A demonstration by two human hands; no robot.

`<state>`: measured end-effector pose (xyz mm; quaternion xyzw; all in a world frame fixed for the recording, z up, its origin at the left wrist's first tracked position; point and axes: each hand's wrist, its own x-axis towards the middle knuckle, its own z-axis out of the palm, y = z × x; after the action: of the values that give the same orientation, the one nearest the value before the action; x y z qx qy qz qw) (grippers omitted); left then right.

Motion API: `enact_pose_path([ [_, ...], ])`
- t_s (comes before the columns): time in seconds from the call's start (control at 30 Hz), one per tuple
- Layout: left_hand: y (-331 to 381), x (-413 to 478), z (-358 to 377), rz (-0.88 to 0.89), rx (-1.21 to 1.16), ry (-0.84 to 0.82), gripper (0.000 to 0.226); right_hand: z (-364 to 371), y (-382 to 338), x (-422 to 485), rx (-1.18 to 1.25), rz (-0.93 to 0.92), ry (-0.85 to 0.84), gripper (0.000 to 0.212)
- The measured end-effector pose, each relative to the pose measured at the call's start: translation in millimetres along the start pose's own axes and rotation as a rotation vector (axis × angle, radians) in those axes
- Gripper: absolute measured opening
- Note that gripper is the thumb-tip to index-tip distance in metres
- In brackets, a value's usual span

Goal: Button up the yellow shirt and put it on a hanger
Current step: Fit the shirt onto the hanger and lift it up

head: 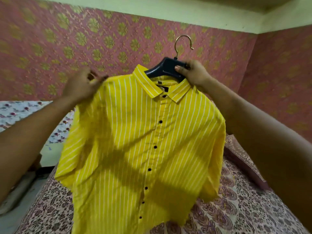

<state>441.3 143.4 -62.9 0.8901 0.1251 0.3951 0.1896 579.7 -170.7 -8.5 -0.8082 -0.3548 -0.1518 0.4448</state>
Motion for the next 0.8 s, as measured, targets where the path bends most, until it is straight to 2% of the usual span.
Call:
enact_pose_path([
  [0.03, 8, -7, 1, -0.013, -0.008, -0.125, 0.053, 2, 5, -1, 0.032, 0.003, -0.002, 0.018],
  [0.1, 12, -16, 2, 0.055, 0.188, -0.293, 0.073, 5, 14, -3, 0.094, 0.016, -0.010, 0.008],
  [0.17, 8, -20, 5, 0.066, 0.272, -0.316, 0.065, 9, 18, -6, 0.162, 0.034, -0.049, 0.006],
  [0.23, 5, -24, 8, 0.042, 0.258, -0.256, 0.057, 13, 21, -7, 0.172, 0.027, -0.085, 0.010],
  [0.3, 6, -32, 12, 0.050, 0.233, -0.247, 0.059, 15, 20, -9, 0.174, 0.026, -0.135, 0.006],
  [0.37, 4, -34, 15, 0.034, 0.112, -0.350, 0.063, 18, 21, -10, 0.203, 0.044, -0.182, 0.006],
  [0.43, 4, -34, 18, 0.070, 0.107, -0.449, 0.067, 24, 25, -10, 0.210, 0.052, -0.197, 0.018],
  [0.53, 0, -35, 26, 0.119, 0.196, -0.427, 0.068, 31, 27, -9, 0.177, 0.052, -0.188, 0.023],
  [0.73, 3, -39, 34, 0.174, 0.307, -0.165, 0.048, 25, 25, -5, 0.169, -0.002, -0.169, 0.025],
  [0.8, 4, -38, 30, 0.215, 0.267, -0.231, 0.050, 21, 26, -5, 0.170, -0.022, -0.177, 0.026],
])
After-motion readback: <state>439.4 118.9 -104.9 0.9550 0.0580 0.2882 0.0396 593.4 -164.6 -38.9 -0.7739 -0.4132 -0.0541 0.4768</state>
